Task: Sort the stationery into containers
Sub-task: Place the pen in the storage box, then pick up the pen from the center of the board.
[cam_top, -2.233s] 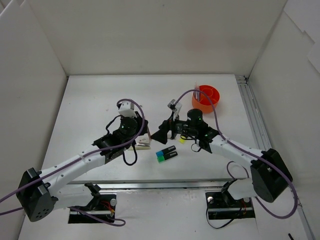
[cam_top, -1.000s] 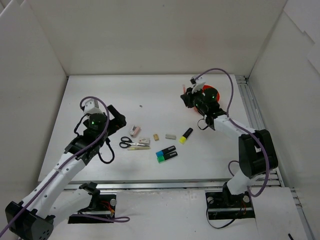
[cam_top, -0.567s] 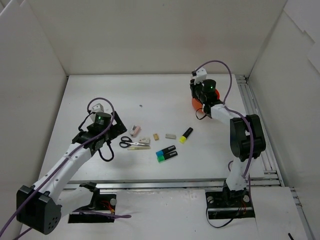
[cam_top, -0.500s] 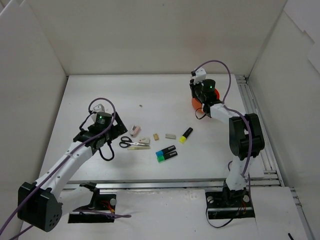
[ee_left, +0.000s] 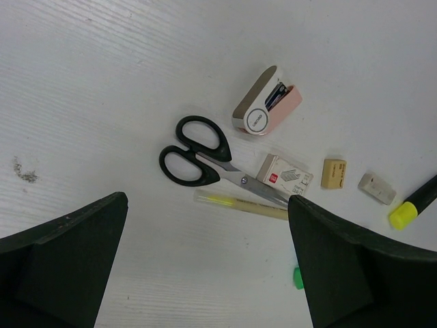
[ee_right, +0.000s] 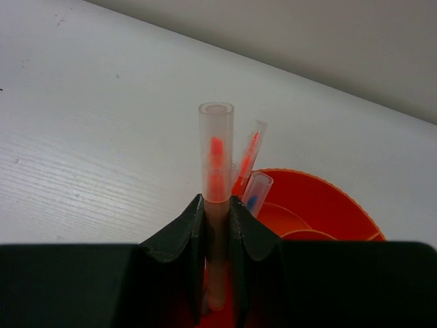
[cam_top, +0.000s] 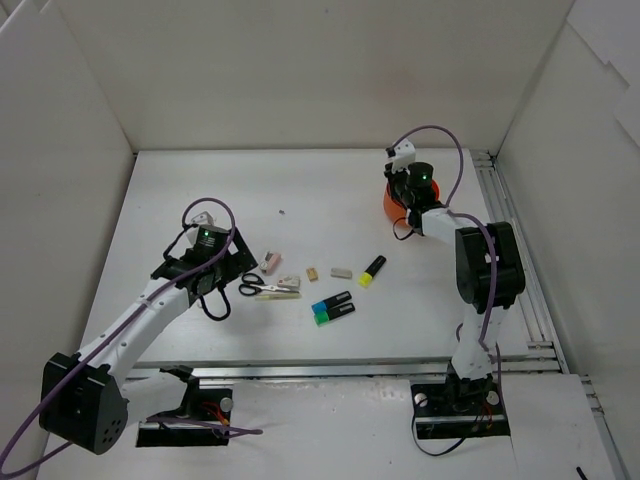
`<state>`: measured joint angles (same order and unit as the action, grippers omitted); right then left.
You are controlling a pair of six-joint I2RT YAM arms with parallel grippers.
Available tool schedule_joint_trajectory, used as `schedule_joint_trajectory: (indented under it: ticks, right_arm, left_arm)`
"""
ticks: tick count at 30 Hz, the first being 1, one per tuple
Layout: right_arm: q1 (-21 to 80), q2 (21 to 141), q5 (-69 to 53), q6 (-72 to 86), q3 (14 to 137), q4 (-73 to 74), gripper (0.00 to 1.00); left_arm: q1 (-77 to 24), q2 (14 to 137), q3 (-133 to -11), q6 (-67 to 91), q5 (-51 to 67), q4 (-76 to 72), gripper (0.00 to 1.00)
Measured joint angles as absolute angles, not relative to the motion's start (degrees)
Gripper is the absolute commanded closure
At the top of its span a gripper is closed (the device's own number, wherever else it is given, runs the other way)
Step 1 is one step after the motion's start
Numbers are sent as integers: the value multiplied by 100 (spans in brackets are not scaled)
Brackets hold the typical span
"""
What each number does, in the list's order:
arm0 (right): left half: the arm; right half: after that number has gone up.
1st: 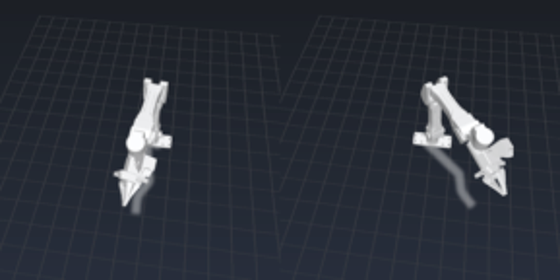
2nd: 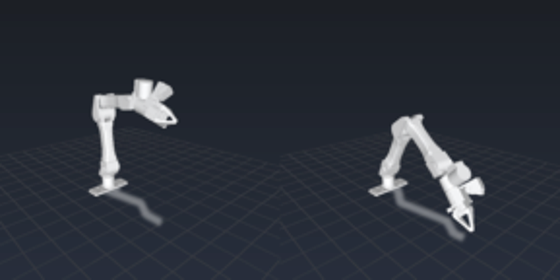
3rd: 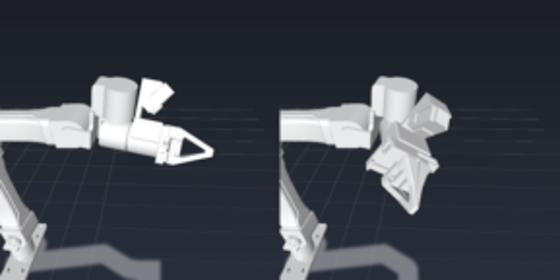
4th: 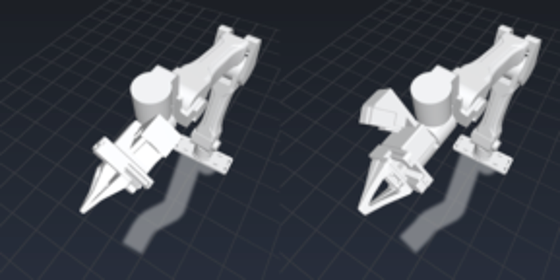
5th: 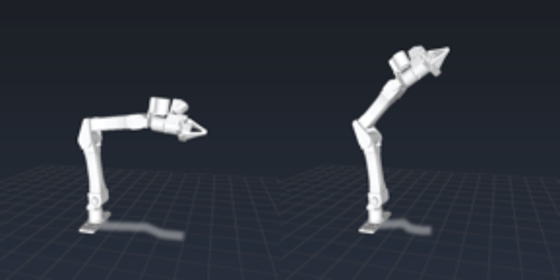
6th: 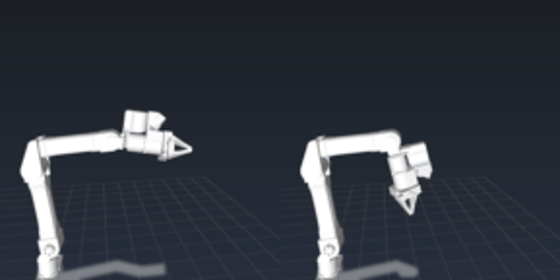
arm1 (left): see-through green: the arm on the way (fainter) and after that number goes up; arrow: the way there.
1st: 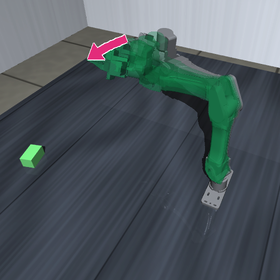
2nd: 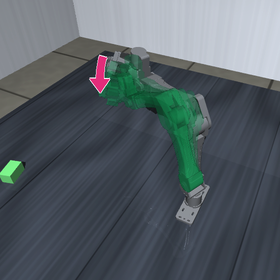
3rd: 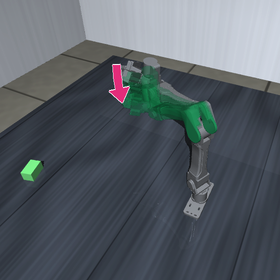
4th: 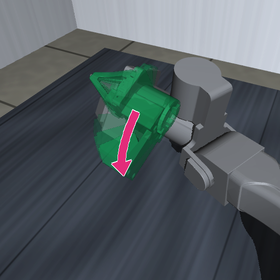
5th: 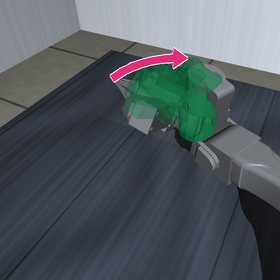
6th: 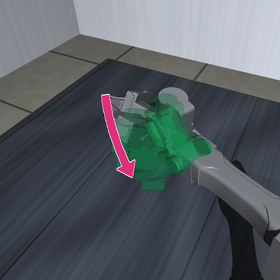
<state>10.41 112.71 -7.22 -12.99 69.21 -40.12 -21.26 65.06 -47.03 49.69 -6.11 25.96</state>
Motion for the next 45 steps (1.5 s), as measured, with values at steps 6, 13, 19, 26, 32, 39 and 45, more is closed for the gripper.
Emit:
schedule_joint_trajectory:
  ticks: [6, 13, 19, 26, 32, 39, 45]
  right_arm:
    - [1059, 11271, -770, -1264, 6731, -4270, 64]
    - [1020, 11192, -797, -1129, 6563, -4230, 52]
    - [1015, 10733, -801, -969, 6471, -4174, 41]
    - [1015, 9745, -858, -698, 6331, -4226, 28]
    - [1031, 9080, -478, -279, 6176, -4270, 2]
    - [1485, 8243, 1706, 158, 5568, -4292, 2]
    - [1927, 7609, 3400, 322, 4969, -4305, 2]
  left_arm:
    - [-2126, 6525, -4703, 5019, -552, 2661, 0]
    - [-2126, 6547, -4703, 5065, -436, 2679, 1]
    - [-2126, 6576, -4703, 5223, -364, 2818, 0]
    - [-2362, 6871, -4703, 5551, -252, 2910, 0]
    - [-2685, 7419, -4703, 6187, -244, 2971, 7]
    - [-2751, 7854, -4700, 7321, -281, 3315, 14]
    - [-3192, 8176, -4825, 8285, -445, 3839, 19]
